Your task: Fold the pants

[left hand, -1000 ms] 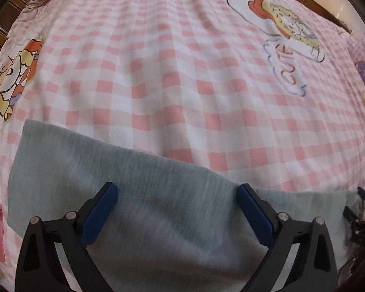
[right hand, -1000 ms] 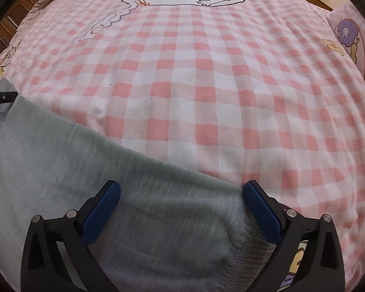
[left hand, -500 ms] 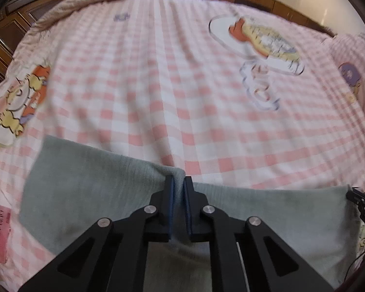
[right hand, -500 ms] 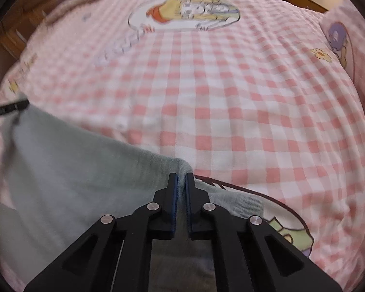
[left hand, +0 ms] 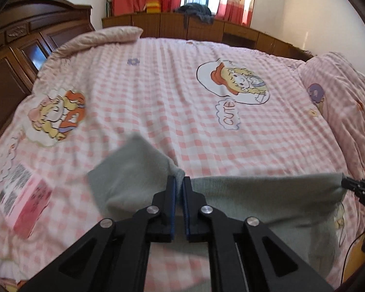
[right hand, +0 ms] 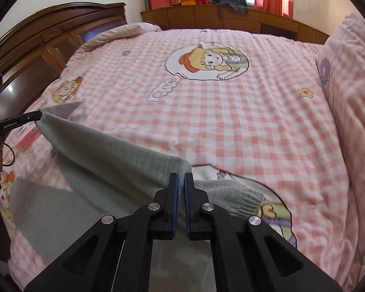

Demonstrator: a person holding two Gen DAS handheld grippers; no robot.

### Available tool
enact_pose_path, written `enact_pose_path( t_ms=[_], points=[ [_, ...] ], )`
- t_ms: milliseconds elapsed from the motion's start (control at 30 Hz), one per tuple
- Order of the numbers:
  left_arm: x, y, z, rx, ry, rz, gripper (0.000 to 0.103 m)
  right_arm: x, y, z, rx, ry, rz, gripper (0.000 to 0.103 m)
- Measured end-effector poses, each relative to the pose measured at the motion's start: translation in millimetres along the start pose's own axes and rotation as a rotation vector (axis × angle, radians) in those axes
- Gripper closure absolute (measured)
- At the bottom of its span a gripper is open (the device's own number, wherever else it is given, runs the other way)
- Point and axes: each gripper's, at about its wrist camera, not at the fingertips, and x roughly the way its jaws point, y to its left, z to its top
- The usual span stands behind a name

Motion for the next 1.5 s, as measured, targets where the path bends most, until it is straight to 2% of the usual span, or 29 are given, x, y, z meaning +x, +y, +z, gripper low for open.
enact_pose_path(
  t_ms=[233, 367, 567, 700, 900, 967, 1067, 1133, 1200, 1400, 1500],
  points=[
    [-63.8, -7.6, -64.3, 0.023, -0.053, 0.017, 0.098, -36.8, 18.4, -52.3, -0.031, -0.005, 0.013, 0.098],
    [-86.0, -14.4, -108.8, 0.028, -0.037, 0.029, 0.098, -45.1, 23.6, -85.7, -0.022, 0.023, 0.027, 0.098],
    [-89.4, -7.0, -167.8, -0.084, 0.055, 0.000, 0.098, -44.5, 27.5, -132.8, 0.026, 0.079, 0.056, 0.098],
    [-85.0, -2.6, -196.7, -0.100, 0.117, 0.007, 0.098, -40.0, 27.3, -152.6, 0.067, 0.106, 0.073, 0.098],
    [-72.5, 1.2, -222.5, -0.124, 0.193, 0.012, 0.098, -28.0, 25.4, -168.0, 0.111, 0.152, 0.056, 0.097],
    [-69.6, 2.9, -228.8, -0.138, 0.215, 0.005, 0.098, -24.1, 24.0, -172.5, 0.134, 0.176, 0.047, 0.090],
    [-67.8, 7.0, -237.3, -0.185, 0.247, -0.023, 0.092, -21.9, 19.2, -180.0, 0.178, 0.200, 0.048, 0.083],
    [-68.5, 9.9, -241.2, -0.217, 0.263, -0.053, 0.082, -23.5, 15.2, -185.8, 0.219, 0.206, 0.062, 0.078],
    [-71.9, 11.8, -244.1, -0.248, 0.271, -0.075, 0.067, -26.9, 11.4, -191.6, 0.264, 0.215, 0.065, 0.073],
    [-85.6, 11.0, -239.4, -0.292, 0.252, -0.129, 0.053, -45.7, 4.1, -200.6, 0.379, 0.208, 0.017, 0.067],
    [-83.8, 7.3, -231.9, -0.291, 0.240, -0.133, 0.051, -54.6, -5.3, -204.0, 0.474, 0.184, 0.007, 0.066]
  ],
)
